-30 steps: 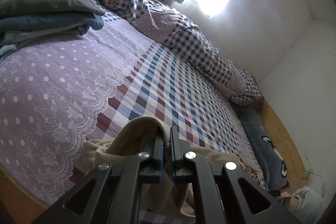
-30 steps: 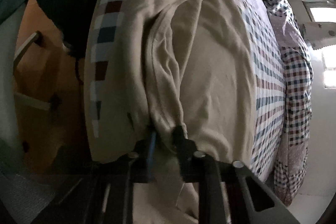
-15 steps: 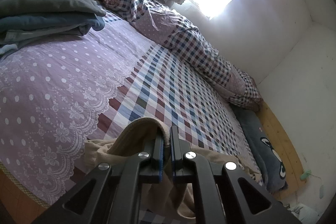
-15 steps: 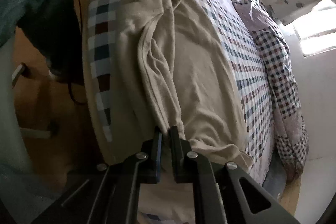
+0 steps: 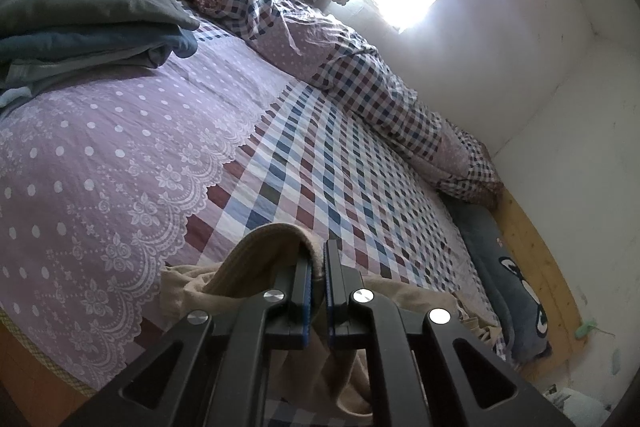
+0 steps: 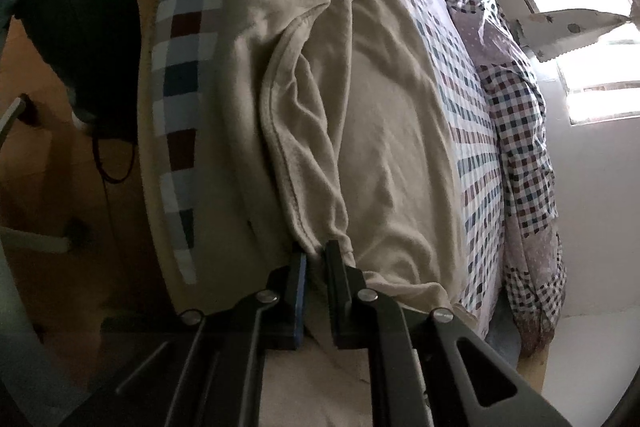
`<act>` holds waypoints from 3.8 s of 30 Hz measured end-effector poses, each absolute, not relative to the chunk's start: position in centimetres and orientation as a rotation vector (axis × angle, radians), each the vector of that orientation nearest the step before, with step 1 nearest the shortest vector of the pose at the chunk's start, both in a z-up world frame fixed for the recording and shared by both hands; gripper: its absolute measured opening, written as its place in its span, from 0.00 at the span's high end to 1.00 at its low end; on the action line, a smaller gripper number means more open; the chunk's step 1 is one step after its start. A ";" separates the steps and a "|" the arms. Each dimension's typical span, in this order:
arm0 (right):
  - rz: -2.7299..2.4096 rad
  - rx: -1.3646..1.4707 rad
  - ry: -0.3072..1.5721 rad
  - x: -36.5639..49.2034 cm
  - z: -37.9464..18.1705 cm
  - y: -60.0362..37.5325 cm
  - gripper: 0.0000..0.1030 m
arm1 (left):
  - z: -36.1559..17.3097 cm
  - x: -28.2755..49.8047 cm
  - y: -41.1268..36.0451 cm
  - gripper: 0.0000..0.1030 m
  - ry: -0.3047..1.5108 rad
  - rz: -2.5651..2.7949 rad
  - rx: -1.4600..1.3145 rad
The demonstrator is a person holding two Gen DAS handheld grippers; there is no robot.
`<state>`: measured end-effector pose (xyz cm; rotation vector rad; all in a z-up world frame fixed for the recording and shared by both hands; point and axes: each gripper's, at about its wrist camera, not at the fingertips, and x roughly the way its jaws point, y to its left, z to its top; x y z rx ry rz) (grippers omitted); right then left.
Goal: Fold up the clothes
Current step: 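Lift the beige shirt up off the bed with both tools, then hold the shirt up between both tools and shake it out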
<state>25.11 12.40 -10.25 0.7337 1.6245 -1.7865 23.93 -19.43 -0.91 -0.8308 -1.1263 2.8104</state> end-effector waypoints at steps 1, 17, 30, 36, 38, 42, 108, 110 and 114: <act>-1.800 0.742 1.606 25.0 -10.0 12.4 0.94 | -0.9 24.0 -19.4 0.96 -1.121 2.814 -0.832; -2.323 0.732 1.058 22.6 7.8 17.6 0.95 | 4.2 28.1 -17.8 0.96 -0.795 2.939 -0.841; -2.752 0.419 0.852 22.3 22.7 24.2 0.96 | 14.4 31.3 -16.6 0.96 -0.576 3.105 -0.651; -2.848 0.227 0.793 24.8 30.0 25.6 0.96 | 23.0 32.3 -17.0 0.96 -0.657 3.136 -0.336; -2.880 0.159 0.765 25.9 32.3 26.1 0.96 | 26.0 32.6 -17.0 0.97 -0.702 3.123 -0.227; -2.912 0.059 0.669 27.9 36.6 27.3 0.96 | 31.7 33.3 -16.8 0.97 -0.747 3.096 -0.038; -2.236 0.524 1.609 28.7 -7.0 20.4 0.62 | 3.0 16.5 -16.2 0.96 -0.744 3.201 -0.678; -2.210 0.503 1.638 28.8 -7.6 20.0 0.62 | 3.0 16.6 -16.3 0.96 -0.746 3.199 -0.677; -2.173 0.454 1.668 29.5 -8.4 19.3 0.66 | 2.8 16.6 -16.7 0.96 -0.761 3.193 -0.687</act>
